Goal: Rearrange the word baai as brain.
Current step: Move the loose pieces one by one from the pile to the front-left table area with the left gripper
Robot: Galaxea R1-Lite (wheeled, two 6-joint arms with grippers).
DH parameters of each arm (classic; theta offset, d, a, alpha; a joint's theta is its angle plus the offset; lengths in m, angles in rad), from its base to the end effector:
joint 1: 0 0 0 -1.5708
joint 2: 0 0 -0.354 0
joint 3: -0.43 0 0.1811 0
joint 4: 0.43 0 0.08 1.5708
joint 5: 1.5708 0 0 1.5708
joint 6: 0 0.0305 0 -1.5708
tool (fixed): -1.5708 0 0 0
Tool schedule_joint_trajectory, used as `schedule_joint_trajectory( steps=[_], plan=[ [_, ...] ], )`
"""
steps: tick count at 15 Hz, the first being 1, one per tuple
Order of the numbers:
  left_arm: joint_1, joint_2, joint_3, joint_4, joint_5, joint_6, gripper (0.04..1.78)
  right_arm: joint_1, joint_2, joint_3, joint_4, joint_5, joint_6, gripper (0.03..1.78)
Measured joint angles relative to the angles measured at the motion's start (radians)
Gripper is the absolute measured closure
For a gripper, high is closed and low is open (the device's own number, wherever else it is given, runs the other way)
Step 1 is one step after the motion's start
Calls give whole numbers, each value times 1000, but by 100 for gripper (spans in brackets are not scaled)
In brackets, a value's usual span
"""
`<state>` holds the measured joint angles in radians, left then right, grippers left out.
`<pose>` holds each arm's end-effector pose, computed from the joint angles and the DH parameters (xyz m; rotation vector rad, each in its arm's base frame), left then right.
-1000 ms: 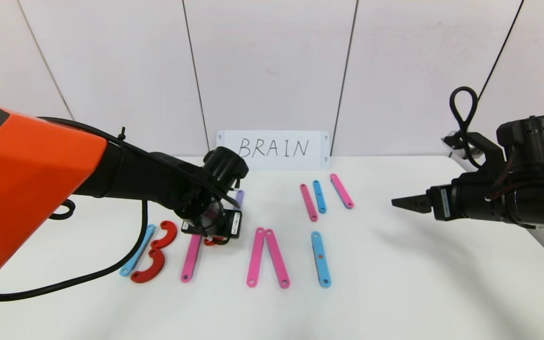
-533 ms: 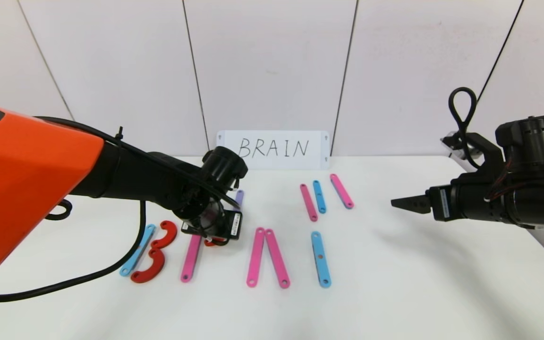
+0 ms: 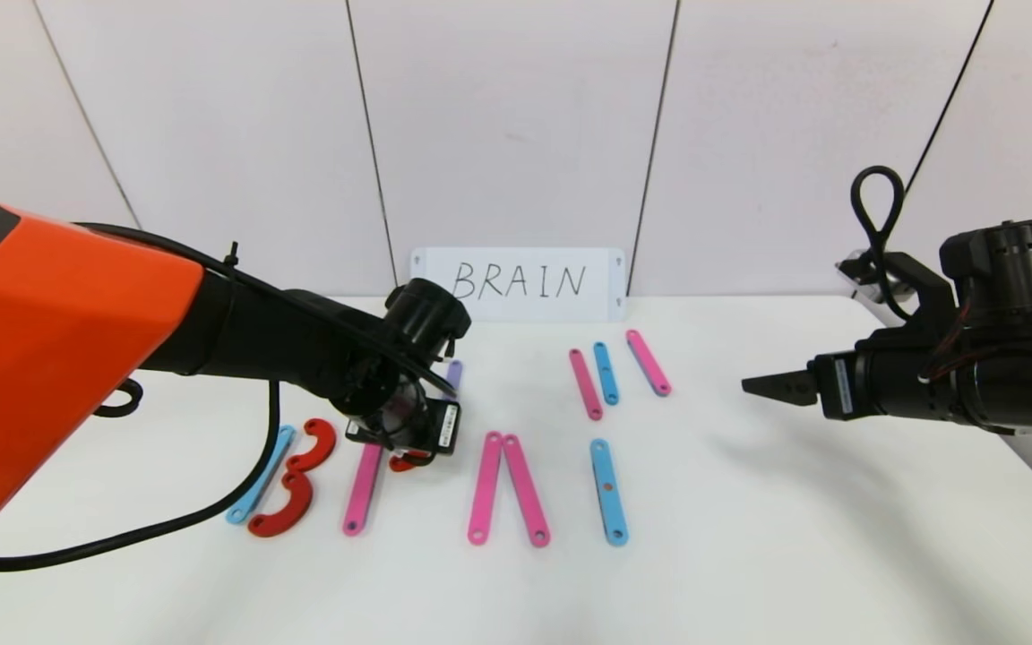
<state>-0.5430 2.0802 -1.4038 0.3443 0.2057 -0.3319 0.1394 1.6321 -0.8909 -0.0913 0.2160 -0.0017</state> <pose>0.3506 -0.2043 0.1712 0.0711 0.9857 -0.1446 0.2779 0.0456 0.2314 0.0234 0.6525 0.3433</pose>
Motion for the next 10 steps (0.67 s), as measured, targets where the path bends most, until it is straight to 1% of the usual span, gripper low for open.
schedule_joint_trajectory(
  steps=[3,4,5,6,8,10],
  plan=[
    [-1,1,-4,-8,-1,0,59,1,0,1,0,0,0,7],
    [-3,1,-5,-21,-3,0,44,2,0,2,0,0,0,7],
    [-4,1,-6,-27,-3,0,32,4,0,2,0,0,0,7],
    [-4,0,-6,-29,-3,6,23,4,0,3,0,0,0,7],
    [-4,0,-11,-41,1,22,10,5,0,3,0,0,0,7],
    [0,5,-36,-51,4,25,8,6,0,3,0,0,0,7]
  ],
)
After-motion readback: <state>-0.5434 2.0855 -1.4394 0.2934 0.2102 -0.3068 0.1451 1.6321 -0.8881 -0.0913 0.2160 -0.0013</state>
